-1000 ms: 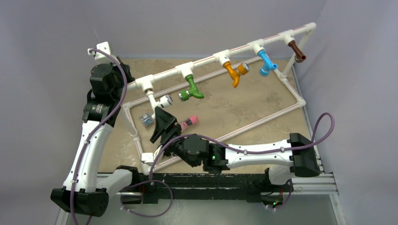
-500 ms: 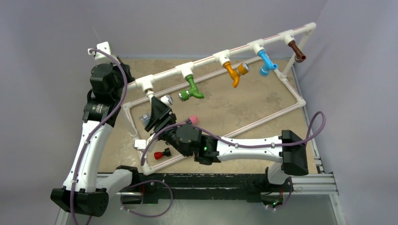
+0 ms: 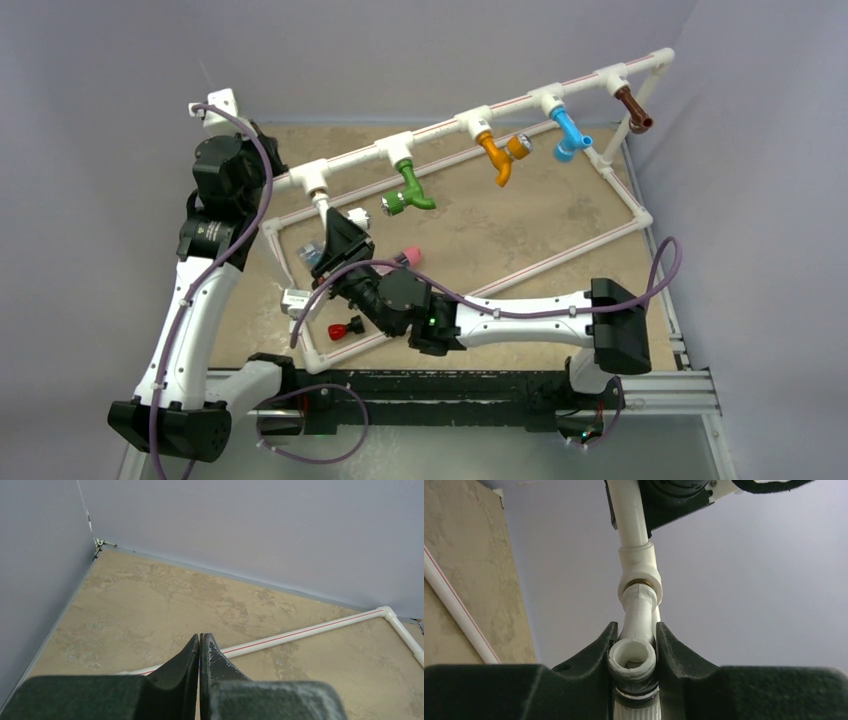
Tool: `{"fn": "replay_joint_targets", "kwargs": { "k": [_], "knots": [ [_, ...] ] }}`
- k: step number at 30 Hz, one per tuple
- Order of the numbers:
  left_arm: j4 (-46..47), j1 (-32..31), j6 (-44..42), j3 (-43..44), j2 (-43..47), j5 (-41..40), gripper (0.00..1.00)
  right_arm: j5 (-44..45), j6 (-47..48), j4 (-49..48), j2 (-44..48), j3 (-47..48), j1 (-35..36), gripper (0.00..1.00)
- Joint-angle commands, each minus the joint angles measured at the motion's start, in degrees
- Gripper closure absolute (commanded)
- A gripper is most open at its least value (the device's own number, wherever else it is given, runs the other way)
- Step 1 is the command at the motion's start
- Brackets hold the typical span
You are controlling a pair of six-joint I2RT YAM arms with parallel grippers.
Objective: Install the water faucets
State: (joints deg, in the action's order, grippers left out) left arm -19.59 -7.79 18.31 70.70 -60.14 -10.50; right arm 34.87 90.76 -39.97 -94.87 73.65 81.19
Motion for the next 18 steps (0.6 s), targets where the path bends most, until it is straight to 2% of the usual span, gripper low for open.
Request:
{"fn": "replay_joint_targets", "kwargs": {
  "k": [1,5,10,18],
  "knots": [
    [-13.72,-2.32,-2.31,-3.72,-1.37,6.37,1.00,7.66,-15.87,-6.97,-2.20,3.20,-0.42,1.00],
    [-13.72,-2.32,-2.31,-3.72,-1.46,6.37,1.00,10.22,-33.29,-6.30,-4.17,8.10,-0.33,1.00],
    [-13.72,-2.31,-2.31,-3.81,-1.23,6.37,1.00,9.29,-61.04,-2.71,-3.07,12.95,-0.33,1.00],
    [-13.72,-2.32,-2.14,-3.72,-1.29,6.89,1.00,6.61,-101.89,-6.86,4.40,6.57,-3.94,1.00]
  ]
}}
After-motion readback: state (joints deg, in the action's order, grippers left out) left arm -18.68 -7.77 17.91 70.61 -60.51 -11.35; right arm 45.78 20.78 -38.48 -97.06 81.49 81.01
